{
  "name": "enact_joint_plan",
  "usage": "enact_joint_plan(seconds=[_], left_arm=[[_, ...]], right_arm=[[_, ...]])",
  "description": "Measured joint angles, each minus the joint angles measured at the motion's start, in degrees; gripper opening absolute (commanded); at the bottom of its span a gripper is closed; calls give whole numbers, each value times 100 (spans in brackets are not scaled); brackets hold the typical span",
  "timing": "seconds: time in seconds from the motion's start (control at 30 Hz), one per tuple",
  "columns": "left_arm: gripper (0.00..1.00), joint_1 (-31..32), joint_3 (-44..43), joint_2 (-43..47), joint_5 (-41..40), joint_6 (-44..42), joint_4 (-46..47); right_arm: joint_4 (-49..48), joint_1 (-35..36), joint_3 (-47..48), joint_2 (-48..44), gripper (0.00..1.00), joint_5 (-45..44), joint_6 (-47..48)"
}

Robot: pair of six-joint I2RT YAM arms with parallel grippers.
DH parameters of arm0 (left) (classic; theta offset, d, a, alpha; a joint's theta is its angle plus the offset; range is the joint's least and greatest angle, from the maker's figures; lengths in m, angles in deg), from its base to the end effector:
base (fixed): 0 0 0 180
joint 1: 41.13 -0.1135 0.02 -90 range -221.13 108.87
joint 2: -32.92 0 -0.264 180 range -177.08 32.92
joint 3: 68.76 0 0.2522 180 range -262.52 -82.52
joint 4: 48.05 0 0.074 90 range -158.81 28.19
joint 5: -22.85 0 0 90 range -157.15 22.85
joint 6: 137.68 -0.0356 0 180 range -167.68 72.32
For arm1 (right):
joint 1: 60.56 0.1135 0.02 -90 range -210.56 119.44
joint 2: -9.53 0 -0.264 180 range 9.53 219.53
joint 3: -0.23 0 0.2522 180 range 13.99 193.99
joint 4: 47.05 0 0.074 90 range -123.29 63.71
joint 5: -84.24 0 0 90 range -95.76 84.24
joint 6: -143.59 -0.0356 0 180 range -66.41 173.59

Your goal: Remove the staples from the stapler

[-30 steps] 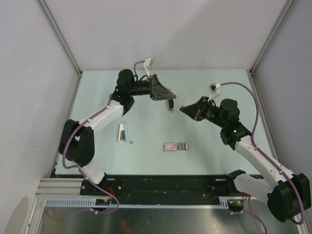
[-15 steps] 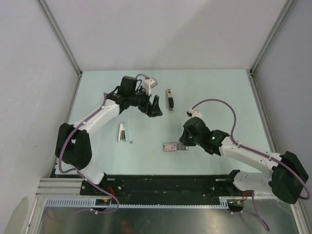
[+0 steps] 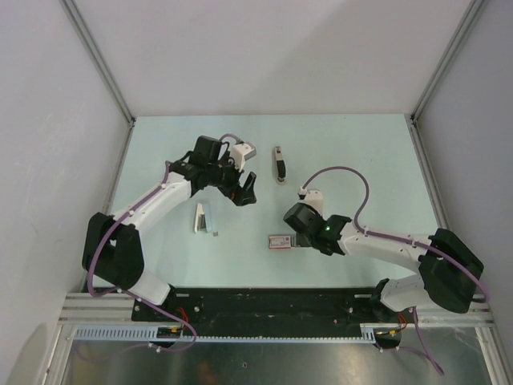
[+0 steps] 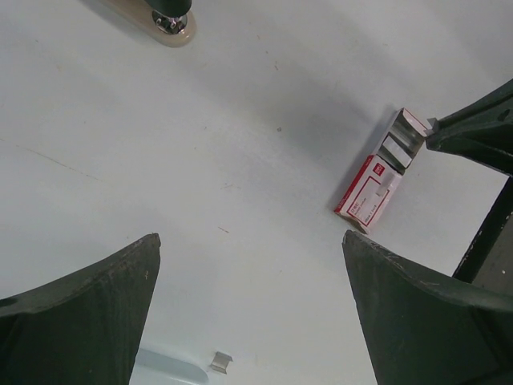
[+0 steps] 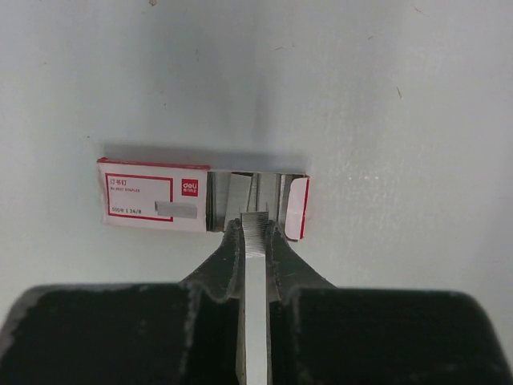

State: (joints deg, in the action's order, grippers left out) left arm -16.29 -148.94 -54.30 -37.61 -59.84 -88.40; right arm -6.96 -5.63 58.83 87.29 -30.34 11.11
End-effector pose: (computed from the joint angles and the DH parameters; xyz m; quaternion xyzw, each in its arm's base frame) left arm 0.2908 -0.1540 0.2690 0.3737 0.8249 -0.2749 0.3229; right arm 0.1596 0.2015 0.1973 -0.0461 0.9427 0.0592 0.3252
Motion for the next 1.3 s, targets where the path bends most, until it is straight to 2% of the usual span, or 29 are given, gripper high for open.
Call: enact_joint_plan(seconds=[0.57,1.3], left_arm=[[99,26,9,0,63,11,-59],[99,52,9,2,127,28,-59]], right_arm=[[129,-31,129,636,0,120,-50],[238,-59,170,680,5,256,-44]])
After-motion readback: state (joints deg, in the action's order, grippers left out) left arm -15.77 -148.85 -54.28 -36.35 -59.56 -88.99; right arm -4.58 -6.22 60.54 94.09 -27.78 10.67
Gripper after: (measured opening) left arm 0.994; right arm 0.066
